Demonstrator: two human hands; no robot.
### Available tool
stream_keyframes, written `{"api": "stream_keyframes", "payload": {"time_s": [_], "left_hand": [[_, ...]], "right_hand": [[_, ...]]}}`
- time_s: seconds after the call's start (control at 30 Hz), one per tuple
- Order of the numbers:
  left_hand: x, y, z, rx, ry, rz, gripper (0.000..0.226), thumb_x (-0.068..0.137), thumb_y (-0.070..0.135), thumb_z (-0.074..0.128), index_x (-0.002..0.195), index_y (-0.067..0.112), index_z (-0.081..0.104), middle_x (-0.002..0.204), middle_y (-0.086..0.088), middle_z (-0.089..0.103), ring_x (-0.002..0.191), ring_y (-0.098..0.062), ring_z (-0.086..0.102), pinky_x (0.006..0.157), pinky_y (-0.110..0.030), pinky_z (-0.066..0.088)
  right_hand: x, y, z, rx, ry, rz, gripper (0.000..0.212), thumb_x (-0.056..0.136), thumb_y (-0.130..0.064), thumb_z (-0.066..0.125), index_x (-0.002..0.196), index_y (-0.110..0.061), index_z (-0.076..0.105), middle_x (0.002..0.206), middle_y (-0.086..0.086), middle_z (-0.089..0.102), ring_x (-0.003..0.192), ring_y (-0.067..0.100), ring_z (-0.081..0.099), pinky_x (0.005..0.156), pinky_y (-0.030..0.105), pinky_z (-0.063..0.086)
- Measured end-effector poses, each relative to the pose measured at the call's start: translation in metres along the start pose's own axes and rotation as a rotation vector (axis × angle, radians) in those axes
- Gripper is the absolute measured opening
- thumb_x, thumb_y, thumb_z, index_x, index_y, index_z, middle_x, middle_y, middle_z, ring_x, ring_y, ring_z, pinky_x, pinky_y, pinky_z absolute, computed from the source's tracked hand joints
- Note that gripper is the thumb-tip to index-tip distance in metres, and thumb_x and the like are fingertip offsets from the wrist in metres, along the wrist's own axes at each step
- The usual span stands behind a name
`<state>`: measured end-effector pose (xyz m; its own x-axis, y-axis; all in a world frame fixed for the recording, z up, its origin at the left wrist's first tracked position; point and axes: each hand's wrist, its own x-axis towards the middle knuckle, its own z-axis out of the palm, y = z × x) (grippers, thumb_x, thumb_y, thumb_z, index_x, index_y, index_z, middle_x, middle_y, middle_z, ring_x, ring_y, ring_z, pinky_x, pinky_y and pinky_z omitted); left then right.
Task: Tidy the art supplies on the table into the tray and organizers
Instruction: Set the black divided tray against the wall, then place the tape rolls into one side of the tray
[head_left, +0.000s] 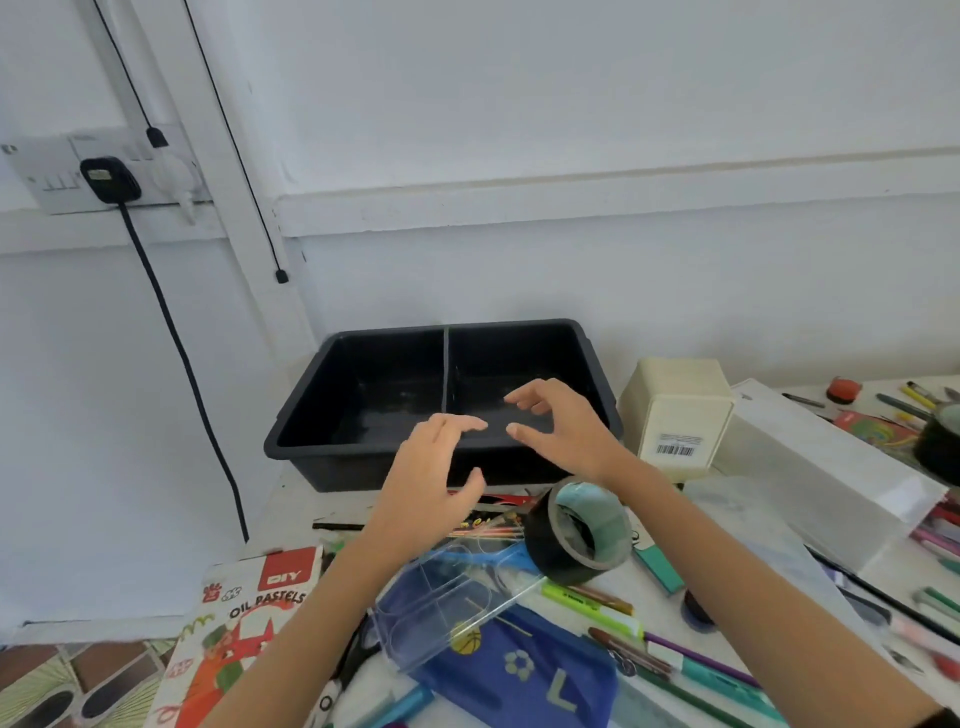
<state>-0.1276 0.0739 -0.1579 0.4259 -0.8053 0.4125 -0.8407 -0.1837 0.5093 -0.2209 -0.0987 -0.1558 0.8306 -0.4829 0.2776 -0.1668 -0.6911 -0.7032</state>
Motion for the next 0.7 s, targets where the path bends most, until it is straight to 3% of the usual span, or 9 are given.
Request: {"api": "stream_keyframes", "payload": {"time_s": [0.1,0.17,0.23,0.33,0.47,0.7], "left_hand": [[-0.007,0.031,0.016,-0.143,-0.213,0.034,0.063,0.076,0.051,0.069,0.131,0.038,0.039,0.128,0.023,0.043,0.119,0.008,0.037,0.100,-0.015,0.031],[-0.009,0.039,0.033,-0.087,-0.354,0.059,0.090,0.064,0.063,0.073,0.138,0.042,0.027,0.138,0.024,0.033,0.126,0.006,0.030,0.106,-0.019,0.027],[-0.013,0.043,0.051,-0.060,-0.400,0.072,0.106,0.058,0.063,0.077,0.143,0.042,0.017,0.145,0.023,0.025,0.132,0.003,0.024,0.110,-0.024,0.024],[-0.019,0.050,0.071,-0.111,-0.338,0.037,0.110,0.058,0.054,0.082,0.143,0.043,0.014,0.144,0.022,0.029,0.131,0.004,0.028,0.111,-0.027,0.028],[-0.022,0.062,0.084,-0.165,-0.163,-0.013,0.103,0.057,0.044,0.084,0.141,0.042,0.023,0.130,0.025,0.040,0.118,0.006,0.042,0.099,-0.028,0.043],[-0.011,0.114,0.091,-0.422,0.099,-0.110,0.110,0.050,0.038,0.090,0.141,0.035,0.029,0.121,0.014,0.051,0.115,-0.006,0.052,0.096,-0.024,0.044]], "right_hand": [[-0.018,0.000,-0.020,0.115,0.104,-0.010,0.022,0.087,-0.018,0.064,0.108,-0.024,0.061,0.104,-0.007,0.059,0.095,0.006,0.055,0.078,0.006,0.040],[-0.029,0.002,-0.031,0.183,0.125,0.009,0.018,0.088,-0.017,0.064,0.104,-0.024,0.063,0.098,-0.008,0.062,0.089,0.003,0.057,0.074,0.004,0.041],[-0.041,0.003,-0.040,0.250,0.127,0.043,0.016,0.088,-0.015,0.063,0.101,-0.023,0.065,0.093,-0.008,0.063,0.085,0.004,0.059,0.071,0.004,0.043],[-0.058,0.008,-0.050,0.290,0.125,0.063,0.016,0.089,-0.011,0.061,0.098,-0.023,0.065,0.087,-0.010,0.063,0.078,0.001,0.058,0.068,0.004,0.043],[-0.079,0.025,-0.063,0.290,0.105,0.090,0.016,0.089,-0.010,0.060,0.098,-0.021,0.066,0.088,-0.011,0.063,0.079,0.000,0.057,0.069,0.007,0.044],[-0.111,0.047,-0.110,0.352,0.222,0.096,0.015,0.090,-0.009,0.059,0.096,-0.021,0.066,0.091,-0.013,0.065,0.078,-0.001,0.056,0.068,0.009,0.044]]}}
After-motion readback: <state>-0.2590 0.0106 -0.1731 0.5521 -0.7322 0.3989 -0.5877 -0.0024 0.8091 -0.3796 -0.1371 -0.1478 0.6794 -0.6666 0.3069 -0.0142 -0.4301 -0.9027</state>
